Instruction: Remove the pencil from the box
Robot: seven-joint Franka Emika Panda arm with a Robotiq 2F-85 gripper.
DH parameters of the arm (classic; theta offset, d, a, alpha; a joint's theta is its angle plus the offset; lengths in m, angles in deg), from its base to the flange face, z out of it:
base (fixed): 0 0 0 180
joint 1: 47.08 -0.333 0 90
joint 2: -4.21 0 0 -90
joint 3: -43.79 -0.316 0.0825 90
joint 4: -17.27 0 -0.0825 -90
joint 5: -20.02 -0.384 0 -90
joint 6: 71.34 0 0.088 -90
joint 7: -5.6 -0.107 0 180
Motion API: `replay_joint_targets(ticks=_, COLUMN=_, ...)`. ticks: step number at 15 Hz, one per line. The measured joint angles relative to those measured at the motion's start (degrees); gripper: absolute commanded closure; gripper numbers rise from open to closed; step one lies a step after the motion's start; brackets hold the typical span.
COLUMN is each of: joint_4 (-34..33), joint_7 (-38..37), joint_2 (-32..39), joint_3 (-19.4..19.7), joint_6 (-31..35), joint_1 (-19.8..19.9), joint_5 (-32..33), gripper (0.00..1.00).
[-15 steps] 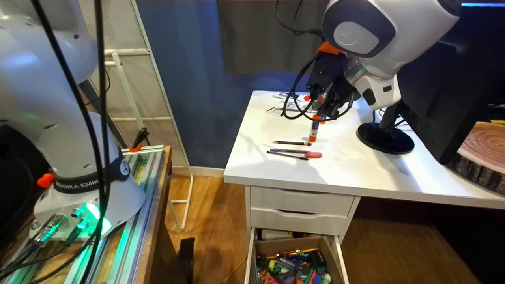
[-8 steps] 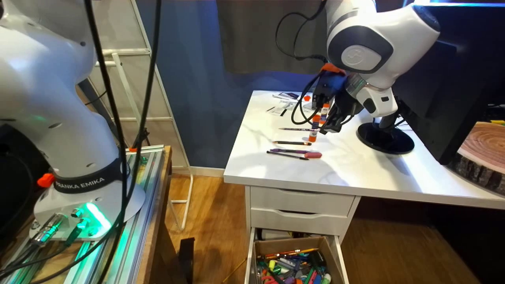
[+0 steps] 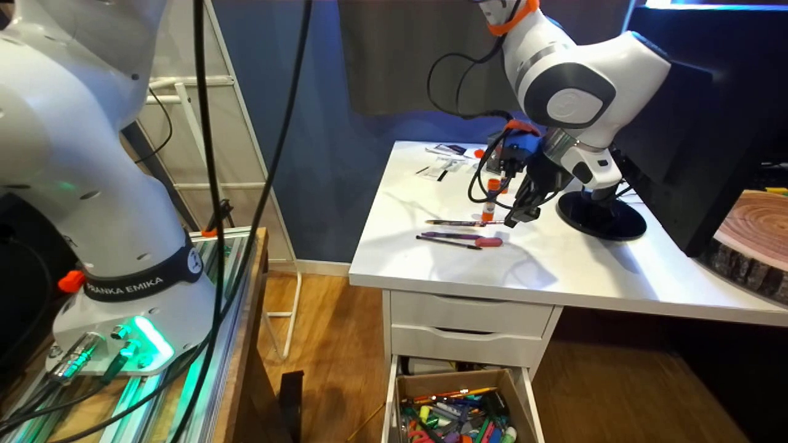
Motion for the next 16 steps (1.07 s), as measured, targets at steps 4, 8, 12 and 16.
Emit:
replay_joint_targets(ticks=4, joint_4=-2.0, joint_7=-0.2, joint_2=1.8, joint_3=0.0, joint_6=-0.1, joint_1=-0.5, joint_5=2.4, gripper=0.38)
replay_joint_targets(ticks=8, joint_4=-2.3, joint_7=0.4, joint_2=1.9, joint_3=-0.1, joint_6=-1.4, joint_1=-0.6, joint_5=2.7, gripper=0.11)
replay_joint_targets(ticks=12, joint_4=1.3, joint_7=4.0, joint_2=-1.5, joint_3=-0.3, joint_6=-2.2, joint_1=-0.2, joint_5=2.7, gripper=0.0)
replay_joint_targets(ticks=16, joint_4=12.1, joint_7=8.2, joint_2=-9.7, joint_3=-0.3, joint_6=2.4, joint_1=0.1, joint_5=2.7, gripper=0.0)
